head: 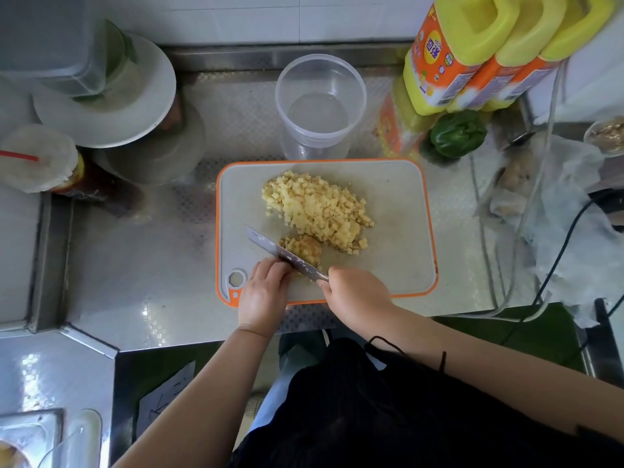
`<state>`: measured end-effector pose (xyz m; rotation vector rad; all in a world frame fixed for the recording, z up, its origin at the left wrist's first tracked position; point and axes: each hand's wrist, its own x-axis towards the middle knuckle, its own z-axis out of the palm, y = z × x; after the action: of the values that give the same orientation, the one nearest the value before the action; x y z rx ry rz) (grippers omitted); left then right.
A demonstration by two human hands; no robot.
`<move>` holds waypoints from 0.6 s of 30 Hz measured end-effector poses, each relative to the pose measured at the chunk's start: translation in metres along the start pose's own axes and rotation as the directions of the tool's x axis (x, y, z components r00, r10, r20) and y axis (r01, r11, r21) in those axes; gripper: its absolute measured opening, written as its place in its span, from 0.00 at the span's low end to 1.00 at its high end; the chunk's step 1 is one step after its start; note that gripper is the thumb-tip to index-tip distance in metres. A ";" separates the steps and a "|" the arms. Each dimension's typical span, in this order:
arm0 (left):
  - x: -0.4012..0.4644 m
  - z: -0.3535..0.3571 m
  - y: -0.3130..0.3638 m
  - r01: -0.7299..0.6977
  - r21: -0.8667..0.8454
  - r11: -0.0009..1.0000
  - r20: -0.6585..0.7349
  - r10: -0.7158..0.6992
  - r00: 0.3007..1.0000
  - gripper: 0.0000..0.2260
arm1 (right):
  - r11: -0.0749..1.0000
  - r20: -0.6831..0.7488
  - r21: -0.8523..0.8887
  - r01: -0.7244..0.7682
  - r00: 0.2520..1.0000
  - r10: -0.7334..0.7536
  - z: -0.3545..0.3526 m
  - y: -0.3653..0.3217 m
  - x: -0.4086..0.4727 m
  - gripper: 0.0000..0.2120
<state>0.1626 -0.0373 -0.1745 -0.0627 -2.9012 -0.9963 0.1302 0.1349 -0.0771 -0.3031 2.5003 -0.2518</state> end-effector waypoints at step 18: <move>-0.002 -0.001 -0.008 -0.018 0.052 0.998 0.045 0.016 0.999 0.11 | 0.957 0.143 0.236 -0.169 0.980 0.138 0.001 -0.003 0.032 0.17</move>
<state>0.1641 -0.0441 -0.1782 -0.1080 -2.9595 -0.9277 0.1060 0.1234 -0.0941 -0.0207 2.3229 -0.4613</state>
